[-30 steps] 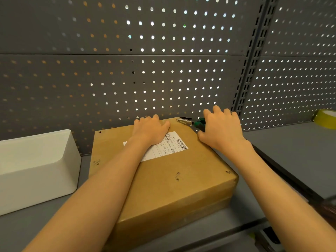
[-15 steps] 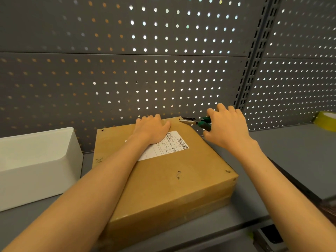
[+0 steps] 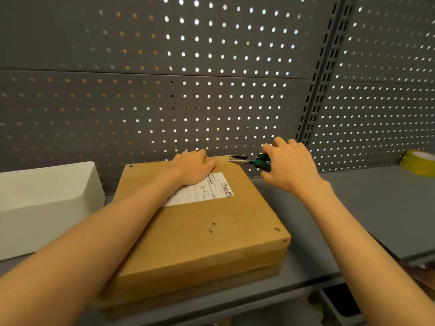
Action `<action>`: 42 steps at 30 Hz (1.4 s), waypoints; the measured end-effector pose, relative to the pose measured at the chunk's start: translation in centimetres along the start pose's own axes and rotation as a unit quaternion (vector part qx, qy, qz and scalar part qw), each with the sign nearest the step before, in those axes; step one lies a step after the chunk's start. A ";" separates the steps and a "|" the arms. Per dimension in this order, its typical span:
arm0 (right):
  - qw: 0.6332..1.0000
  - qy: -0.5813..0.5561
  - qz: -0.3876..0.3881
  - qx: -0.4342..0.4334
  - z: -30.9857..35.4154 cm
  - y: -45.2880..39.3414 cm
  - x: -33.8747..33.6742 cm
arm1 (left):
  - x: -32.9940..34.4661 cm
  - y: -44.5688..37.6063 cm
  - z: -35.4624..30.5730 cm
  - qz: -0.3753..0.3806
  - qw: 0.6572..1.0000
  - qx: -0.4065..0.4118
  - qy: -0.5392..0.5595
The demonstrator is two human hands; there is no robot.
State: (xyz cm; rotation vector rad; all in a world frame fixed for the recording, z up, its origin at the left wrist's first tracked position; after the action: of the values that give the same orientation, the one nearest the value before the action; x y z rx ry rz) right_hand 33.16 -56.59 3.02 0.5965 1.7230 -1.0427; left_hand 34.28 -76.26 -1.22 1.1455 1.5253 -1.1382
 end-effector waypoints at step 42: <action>0.998 -0.020 -0.051 -0.016 0.9 0.8 1.2 | 0.6 -0.7 0.5 -0.028 0.999 -0.013 0.008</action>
State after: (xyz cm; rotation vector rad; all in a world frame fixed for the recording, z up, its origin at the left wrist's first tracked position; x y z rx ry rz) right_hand 33.76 -57.06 1.54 0.4677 1.7464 -1.0890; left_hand 33.60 -76.76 -1.78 1.1019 1.5887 -1.1462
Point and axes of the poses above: each hand's wrist, its own y-axis away from the middle knuckle, its own x-axis out of the palm, z = x × y, the point moved 5 cm from there along -y, towards the middle knuckle, and after that the axes turned 6 degrees about -y, right-handed, at the moved point
